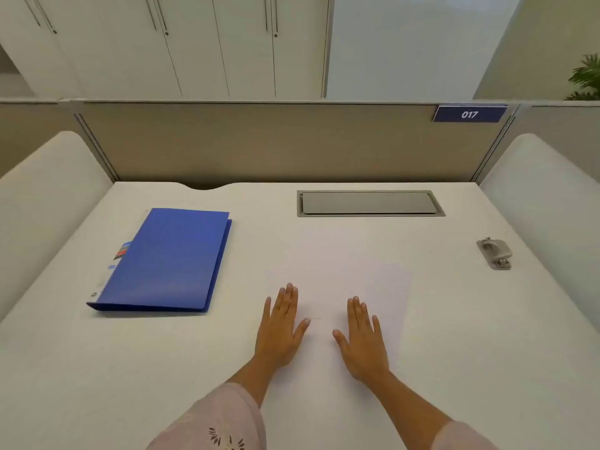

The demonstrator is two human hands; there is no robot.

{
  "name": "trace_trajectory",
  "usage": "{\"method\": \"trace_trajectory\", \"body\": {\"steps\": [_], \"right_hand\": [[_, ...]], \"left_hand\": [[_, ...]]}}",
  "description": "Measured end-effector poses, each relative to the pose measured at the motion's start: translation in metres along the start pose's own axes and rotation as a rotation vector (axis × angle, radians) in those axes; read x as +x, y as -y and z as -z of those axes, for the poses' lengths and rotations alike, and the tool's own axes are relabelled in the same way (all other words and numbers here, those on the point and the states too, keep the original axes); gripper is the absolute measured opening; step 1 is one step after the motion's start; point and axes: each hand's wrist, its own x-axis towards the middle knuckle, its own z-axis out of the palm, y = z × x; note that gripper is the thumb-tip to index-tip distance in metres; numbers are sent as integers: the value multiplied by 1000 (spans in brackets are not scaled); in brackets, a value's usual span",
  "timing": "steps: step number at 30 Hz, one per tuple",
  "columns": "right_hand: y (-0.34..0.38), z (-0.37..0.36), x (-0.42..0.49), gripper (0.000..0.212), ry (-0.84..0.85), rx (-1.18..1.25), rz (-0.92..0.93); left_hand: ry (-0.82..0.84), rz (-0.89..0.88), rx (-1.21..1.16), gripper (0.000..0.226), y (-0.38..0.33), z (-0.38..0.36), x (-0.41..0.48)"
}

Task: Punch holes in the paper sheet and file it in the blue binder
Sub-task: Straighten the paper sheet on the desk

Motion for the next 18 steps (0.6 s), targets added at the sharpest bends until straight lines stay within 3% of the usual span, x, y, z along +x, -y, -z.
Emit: {"method": "trace_trajectory", "body": {"steps": [8, 18], "right_hand": [[0, -16, -17, 82, 84, 3, -29], [-1, -19, -17, 75, 49, -29, -38]], "left_hand": [[145, 64, 23, 72, 14, -15, -27], [153, 86, 28, 68, 13, -12, -27]]}}
